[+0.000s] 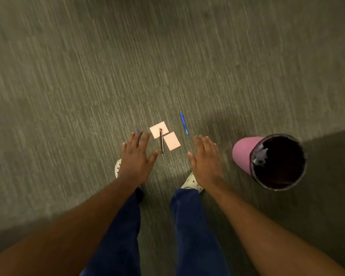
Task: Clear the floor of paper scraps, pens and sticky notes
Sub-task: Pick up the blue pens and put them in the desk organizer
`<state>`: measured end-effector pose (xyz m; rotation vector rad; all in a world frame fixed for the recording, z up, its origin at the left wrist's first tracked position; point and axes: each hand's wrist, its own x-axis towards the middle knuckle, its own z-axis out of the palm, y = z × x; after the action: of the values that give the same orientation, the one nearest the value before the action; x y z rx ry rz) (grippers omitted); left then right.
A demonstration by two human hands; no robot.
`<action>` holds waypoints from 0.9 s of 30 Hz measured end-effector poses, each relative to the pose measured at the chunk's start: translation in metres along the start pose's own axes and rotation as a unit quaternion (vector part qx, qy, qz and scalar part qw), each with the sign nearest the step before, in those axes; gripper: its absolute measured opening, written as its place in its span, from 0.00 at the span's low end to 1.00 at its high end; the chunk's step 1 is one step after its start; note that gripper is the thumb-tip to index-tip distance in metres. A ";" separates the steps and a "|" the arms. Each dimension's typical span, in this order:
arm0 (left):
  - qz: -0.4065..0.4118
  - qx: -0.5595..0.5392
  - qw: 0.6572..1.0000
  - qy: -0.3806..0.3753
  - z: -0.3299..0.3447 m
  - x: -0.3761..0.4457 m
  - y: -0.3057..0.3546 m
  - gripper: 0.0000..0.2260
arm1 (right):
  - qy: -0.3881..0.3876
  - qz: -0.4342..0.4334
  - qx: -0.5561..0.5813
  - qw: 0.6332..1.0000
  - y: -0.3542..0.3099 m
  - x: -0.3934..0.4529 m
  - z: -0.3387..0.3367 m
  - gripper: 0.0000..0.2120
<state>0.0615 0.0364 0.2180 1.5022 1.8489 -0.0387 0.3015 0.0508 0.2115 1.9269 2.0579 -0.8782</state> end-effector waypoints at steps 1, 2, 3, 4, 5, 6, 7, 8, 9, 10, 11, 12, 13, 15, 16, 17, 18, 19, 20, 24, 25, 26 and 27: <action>-0.003 0.005 1.000 -0.007 0.017 0.015 -0.018 0.30 | -0.007 -0.003 -0.006 1.000 0.004 0.014 0.023 0.28; -0.005 0.012 1.000 -0.014 0.034 0.031 -0.036 0.30 | -0.014 -0.004 -0.014 1.000 0.008 0.028 0.045 0.28; -0.006 0.020 1.000 -0.023 0.051 0.046 -0.054 0.30 | -0.021 -0.004 -0.020 1.000 0.012 0.042 0.067 0.28; -0.009 0.029 0.999 -0.032 0.068 0.061 -0.073 0.30 | -0.027 -0.005 -0.024 0.999 0.015 0.056 0.089 0.28; -0.010 0.040 0.998 -0.040 0.084 0.075 -0.090 0.30 | -0.031 -0.004 -0.028 0.999 0.019 0.069 0.110 0.28; -0.008 0.051 0.998 -0.046 0.099 0.090 -0.106 0.30 | -0.032 -0.005 -0.031 0.999 0.022 0.081 0.131 0.28; -0.006 0.062 0.997 -0.050 0.114 0.105 -0.123 0.30 | -0.033 -0.007 -0.031 0.999 0.025 0.092 0.152 0.27; -0.002 0.070 0.996 -0.052 0.128 0.119 -0.138 0.30 | -0.034 -0.011 -0.030 0.999 0.027 0.104 0.172 0.27; 0.001 0.076 0.996 -0.054 0.142 0.132 -0.152 0.31 | -0.036 -0.016 -0.032 0.999 0.029 0.115 0.191 0.28; 0.004 0.082 0.995 -0.055 0.156 0.145 -0.165 0.31 | -0.039 -0.020 -0.036 0.998 0.032 0.125 0.210 0.28; 0.006 0.091 0.994 -0.057 0.170 0.157 -0.177 0.31 | -0.041 -0.024 -0.040 0.998 0.034 0.136 0.227 0.28; 0.006 0.100 0.993 -0.061 0.182 0.168 -0.188 0.31 | -0.044 -0.028 -0.045 0.998 0.037 0.145 0.243 0.28; 0.004 0.107 0.992 -0.065 0.195 0.178 -0.197 0.31 | -0.045 -0.030 -0.049 0.997 0.040 0.155 0.258 0.28; -0.008 0.101 0.993 -0.068 0.219 0.195 -0.212 0.31 | -0.041 -0.031 -0.053 0.997 0.046 0.169 0.282 0.27; -0.017 0.091 0.994 -0.063 0.230 0.202 -0.217 0.30 | -0.035 -0.033 -0.053 0.997 0.049 0.175 0.291 0.27; -0.032 0.077 0.995 -0.054 0.240 0.209 -0.221 0.29 | -0.028 -0.037 -0.051 0.998 0.051 0.180 0.299 0.27; -0.057 0.056 0.996 -0.042 0.250 0.216 -0.224 0.28 | -0.023 -0.040 -0.046 0.998 0.054 0.185 0.304 0.26; -0.090 0.029 0.995 -0.028 0.259 0.223 -0.226 0.27 | -0.019 -0.042 -0.037 0.998 0.057 0.189 0.309 0.26; -0.124 0.002 0.992 -0.018 0.267 0.229 -0.228 0.27 | -0.015 -0.041 -0.025 0.999 0.061 0.194 0.312 0.24; -0.185 -0.070 0.980 0.011 0.288 0.245 -0.228 0.24 | 0.039 0.000 0.062 0.997 0.079 0.217 0.312 0.15; -0.186 -0.082 0.979 0.017 0.288 0.247 -0.226 0.22 | 0.058 0.028 0.096 0.993 0.084 0.226 0.309 0.14; -0.187 -0.095 0.977 0.021 0.288 0.247 -0.224 0.21 | 0.074 0.058 0.122 0.988 0.089 0.235 0.304 0.13; -0.188 -0.108 0.976 0.022 0.286 0.247 -0.220 0.20 | 0.086 0.085 0.135 0.983 0.093 0.246 0.300 0.12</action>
<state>0.0112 0.0424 -0.2167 0.9995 2.0777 0.0160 0.2807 0.0970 -0.1839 2.3561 1.9062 -1.0280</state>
